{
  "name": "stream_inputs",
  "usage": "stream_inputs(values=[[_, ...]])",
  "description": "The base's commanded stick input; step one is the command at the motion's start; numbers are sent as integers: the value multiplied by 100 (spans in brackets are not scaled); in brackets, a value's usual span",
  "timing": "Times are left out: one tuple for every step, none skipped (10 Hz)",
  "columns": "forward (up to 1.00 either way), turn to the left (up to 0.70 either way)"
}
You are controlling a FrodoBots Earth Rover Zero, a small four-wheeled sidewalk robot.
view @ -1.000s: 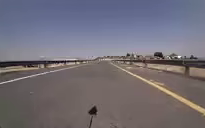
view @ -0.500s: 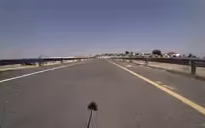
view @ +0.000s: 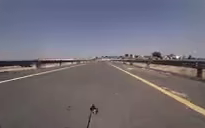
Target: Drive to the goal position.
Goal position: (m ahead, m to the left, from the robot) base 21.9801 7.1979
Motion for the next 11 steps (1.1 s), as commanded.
stream_inputs(values=[[100,-1],[100,-1],[100,-1],[100,-1],[100,-1],[100,-1],[100,-1],[100,-1],[100,-1],[100,-1],[100,-1]])
